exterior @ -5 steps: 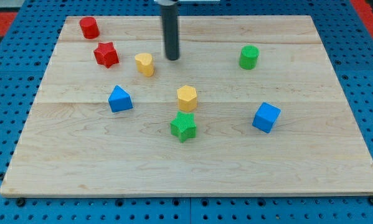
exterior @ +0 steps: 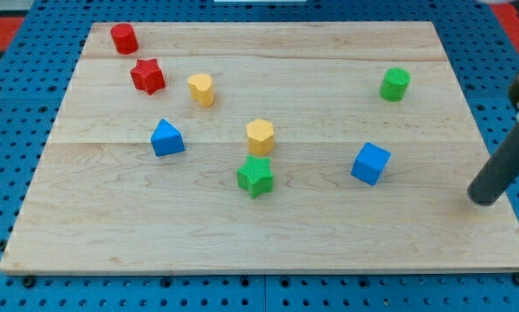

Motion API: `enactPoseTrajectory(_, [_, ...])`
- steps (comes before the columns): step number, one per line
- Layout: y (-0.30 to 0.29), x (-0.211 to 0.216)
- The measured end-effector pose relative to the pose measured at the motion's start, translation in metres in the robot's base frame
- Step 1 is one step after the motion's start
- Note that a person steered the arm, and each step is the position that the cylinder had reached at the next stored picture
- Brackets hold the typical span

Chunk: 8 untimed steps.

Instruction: Slide the blue cube to the top center

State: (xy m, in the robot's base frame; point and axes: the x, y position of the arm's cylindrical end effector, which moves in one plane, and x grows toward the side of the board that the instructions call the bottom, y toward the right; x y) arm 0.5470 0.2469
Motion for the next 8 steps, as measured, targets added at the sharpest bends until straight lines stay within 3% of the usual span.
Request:
enactPoseTrajectory(1, [-0.075, -0.002])
enactPoseTrajectory(2, [-0.099, -0.039])
enactPoseTrajectory(4, [-0.125, -0.052])
enactPoseTrajectory(7, [-0.149, -0.196])
enactPoseTrajectory(8, [-0.149, -0.226])
